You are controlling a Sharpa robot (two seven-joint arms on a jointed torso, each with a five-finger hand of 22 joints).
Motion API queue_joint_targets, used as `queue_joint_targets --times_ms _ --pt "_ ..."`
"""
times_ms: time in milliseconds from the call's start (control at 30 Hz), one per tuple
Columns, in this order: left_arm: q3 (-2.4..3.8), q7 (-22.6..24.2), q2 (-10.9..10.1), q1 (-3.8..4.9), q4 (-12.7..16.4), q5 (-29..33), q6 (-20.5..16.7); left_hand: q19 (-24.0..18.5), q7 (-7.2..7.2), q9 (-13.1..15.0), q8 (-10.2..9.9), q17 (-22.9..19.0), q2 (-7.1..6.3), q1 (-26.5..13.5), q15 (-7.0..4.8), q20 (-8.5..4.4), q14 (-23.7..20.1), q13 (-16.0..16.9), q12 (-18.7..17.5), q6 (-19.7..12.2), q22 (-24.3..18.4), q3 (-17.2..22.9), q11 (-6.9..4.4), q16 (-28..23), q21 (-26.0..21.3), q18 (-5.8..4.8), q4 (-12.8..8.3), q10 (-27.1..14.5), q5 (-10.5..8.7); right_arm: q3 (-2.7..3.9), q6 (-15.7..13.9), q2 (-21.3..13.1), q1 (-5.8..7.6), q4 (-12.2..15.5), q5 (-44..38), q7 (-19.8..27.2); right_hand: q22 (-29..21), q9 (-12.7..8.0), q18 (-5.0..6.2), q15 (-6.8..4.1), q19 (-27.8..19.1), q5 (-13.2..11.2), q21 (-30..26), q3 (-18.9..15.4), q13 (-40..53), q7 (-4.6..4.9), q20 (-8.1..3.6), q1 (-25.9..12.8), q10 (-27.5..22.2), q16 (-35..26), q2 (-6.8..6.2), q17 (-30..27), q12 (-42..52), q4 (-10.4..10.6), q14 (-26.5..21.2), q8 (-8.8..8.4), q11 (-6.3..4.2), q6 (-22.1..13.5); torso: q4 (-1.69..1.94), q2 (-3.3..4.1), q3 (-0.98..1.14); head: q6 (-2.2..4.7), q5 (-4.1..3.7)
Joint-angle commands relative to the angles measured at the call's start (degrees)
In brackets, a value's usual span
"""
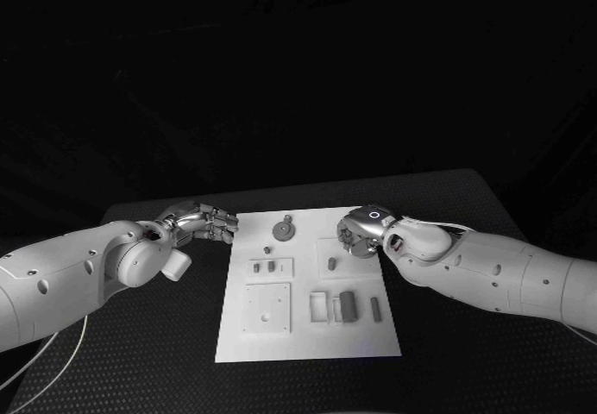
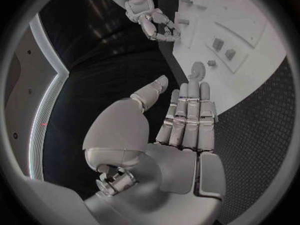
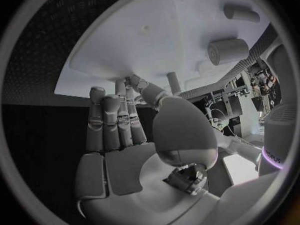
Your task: Assemble the parts on the task board
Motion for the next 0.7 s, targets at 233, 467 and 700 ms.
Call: queue_joint_targets --times_ms 233,467,700 --pt "0.05 0.13 -0.02 0.05 -0.14 -0.40 0.20 -0.23 0.19 -0.06 -0.34 0.20 -0.28 -0.43 0.37 0.22 -0.08 -0.12 -0.16 -0.37 -0.14 -0.32 0.00 -0.37 0.02 0.16 0.06 -0.50 0.23 -0.50 1.94 -0.58 -0.73 0.89 -0.98 -0.73 0.82 0.21 1.24 -0.63 0.64 0.35 0.40 -0.15 0.54 -0.24 -0.42 1.07 1.11 0.33 0.59 0.52 -0.16 -0.20 0.50 0.65 -0.33 0.96 0.00 -0.01 0.00 -0.04 -0.03" --pt "0.04 0.07 -0.08 0.05 -0.21 -0.40 0.11 -0.22 0.25 -0.07 -0.39 0.36 -0.32 -0.43 0.37 0.23 -0.04 -0.19 -0.17 -0.51 -0.22 -0.33 0.06 -0.48 0.04 0.17 0.07 -0.68 0.23 -0.46 1.31 -1.14 -0.71 1.61 -0.76 -0.82 0.89 0.26 1.24 -0.71 0.76 0.36 0.48 -0.24 0.68 -0.31 -0.50 1.15 1.30 0.41 0.56 0.68 -0.16 -0.20 0.57 0.75 -0.42 1.11 -0.01 0.00 0.00 0.00 -0.03" --pt "0.04 0.06 -0.13 0.05 -0.30 -0.40 -0.01 -0.20 0.27 -0.08 -0.40 0.45 -0.33 -0.43 0.36 0.23 -0.01 -0.23 -0.16 -0.56 -0.26 -0.33 0.09 -0.54 0.05 0.18 0.08 -0.75 0.24 -0.11 0.54 -1.23 -0.70 1.56 -0.36 -0.84 0.92 0.29 1.24 -0.75 0.82 0.36 0.52 -0.27 0.74 -0.35 -0.53 1.20 1.37 0.44 0.53 0.75 -0.17 -0.20 0.60 0.79 -0.46 1.17 -0.01 0.00 0.02 0.01 -0.03"
